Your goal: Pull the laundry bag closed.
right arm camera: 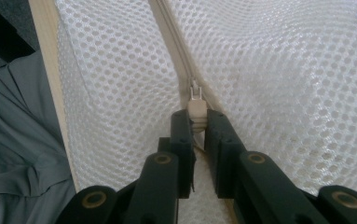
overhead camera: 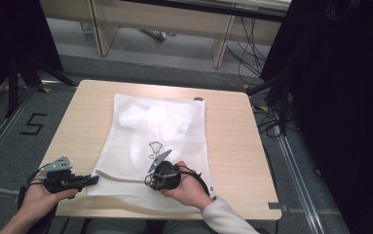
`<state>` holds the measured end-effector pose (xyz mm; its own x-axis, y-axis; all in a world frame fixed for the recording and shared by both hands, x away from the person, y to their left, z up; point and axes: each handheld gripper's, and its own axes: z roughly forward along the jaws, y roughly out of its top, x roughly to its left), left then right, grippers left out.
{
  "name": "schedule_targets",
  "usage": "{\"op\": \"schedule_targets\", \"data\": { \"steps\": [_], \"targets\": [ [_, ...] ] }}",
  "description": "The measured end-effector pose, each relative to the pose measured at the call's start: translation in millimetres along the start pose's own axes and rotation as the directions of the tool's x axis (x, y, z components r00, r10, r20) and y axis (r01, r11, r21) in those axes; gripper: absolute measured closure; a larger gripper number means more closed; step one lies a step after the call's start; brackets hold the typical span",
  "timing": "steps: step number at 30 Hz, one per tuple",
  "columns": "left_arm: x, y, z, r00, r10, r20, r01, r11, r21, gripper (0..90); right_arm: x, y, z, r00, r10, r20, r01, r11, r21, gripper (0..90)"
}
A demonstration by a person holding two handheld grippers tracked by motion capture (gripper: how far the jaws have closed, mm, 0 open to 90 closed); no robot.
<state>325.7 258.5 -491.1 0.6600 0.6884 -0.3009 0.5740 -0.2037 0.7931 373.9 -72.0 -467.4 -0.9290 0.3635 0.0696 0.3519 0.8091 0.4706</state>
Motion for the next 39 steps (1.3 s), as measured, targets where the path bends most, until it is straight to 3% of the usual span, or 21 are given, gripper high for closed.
{"op": "schedule_targets", "data": {
  "steps": [39],
  "targets": [
    [0.4, -0.1, -0.1, 1.0000, 0.002, 0.002, -0.002, 1.0000, -0.002, 85.6, -5.0, -9.3, -5.4, 0.9997, 0.023, 0.002, -0.023, 1.000, 0.005, 82.5]
  ]
}}
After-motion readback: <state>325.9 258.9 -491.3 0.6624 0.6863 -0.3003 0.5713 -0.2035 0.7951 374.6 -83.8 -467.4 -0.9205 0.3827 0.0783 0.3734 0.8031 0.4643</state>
